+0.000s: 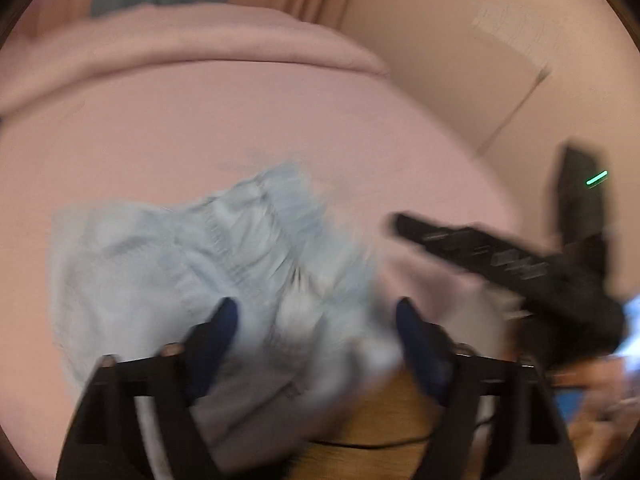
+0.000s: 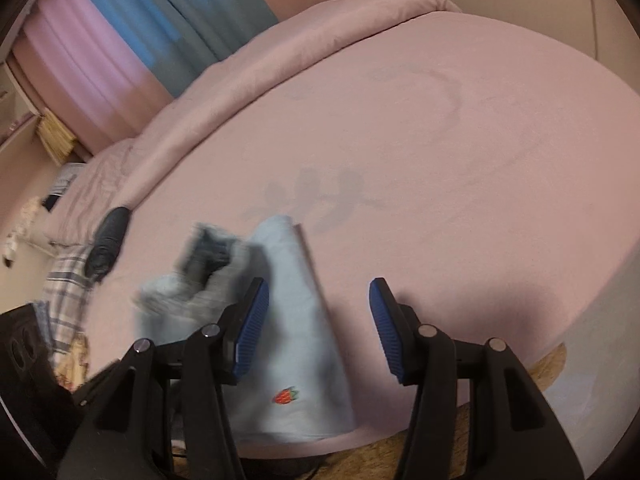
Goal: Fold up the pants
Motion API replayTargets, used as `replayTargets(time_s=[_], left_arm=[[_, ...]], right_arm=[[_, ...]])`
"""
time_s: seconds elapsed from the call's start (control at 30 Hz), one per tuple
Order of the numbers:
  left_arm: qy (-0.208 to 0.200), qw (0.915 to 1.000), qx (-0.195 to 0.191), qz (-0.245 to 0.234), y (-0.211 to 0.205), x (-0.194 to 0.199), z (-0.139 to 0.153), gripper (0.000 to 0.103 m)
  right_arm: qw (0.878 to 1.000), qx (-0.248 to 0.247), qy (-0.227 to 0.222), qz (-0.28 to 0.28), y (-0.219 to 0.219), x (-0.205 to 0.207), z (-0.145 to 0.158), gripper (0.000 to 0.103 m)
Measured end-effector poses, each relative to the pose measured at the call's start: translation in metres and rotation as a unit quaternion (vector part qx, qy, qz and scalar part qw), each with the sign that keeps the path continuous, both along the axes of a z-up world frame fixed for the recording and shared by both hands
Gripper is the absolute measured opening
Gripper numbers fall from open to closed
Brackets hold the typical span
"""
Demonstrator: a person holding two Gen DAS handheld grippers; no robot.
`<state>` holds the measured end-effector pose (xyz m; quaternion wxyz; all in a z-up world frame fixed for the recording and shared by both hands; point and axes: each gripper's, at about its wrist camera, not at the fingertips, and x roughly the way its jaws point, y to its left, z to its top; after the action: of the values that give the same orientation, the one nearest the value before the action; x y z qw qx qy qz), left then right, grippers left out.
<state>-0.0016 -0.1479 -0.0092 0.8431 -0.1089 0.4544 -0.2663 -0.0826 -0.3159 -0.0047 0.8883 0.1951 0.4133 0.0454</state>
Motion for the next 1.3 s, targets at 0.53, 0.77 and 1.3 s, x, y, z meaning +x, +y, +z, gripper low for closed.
replayTargets(time_s=[0.53,0.77,1.3], left_arm=[[0.027,0.9694,0.054,0.238,0.146,-0.031,-0.005,0.086],[0.063,0.9627,0.017,0.262,0.174,-0.023,-0.017,0.086],[0.079,0.9841,0.024,0.157,0.147,-0.012,-0.041,0.086]], right_arm=[[0.990,-0.105,0.049,0.079,0.081,0.026,-0.056,0.067],[0.996,-0.025,-0.031,0.079,0.067,0.005,-0.015,0.026],[0.996,-0.052,0.054,0.050,0.048,0.017,-0.045,0.054]])
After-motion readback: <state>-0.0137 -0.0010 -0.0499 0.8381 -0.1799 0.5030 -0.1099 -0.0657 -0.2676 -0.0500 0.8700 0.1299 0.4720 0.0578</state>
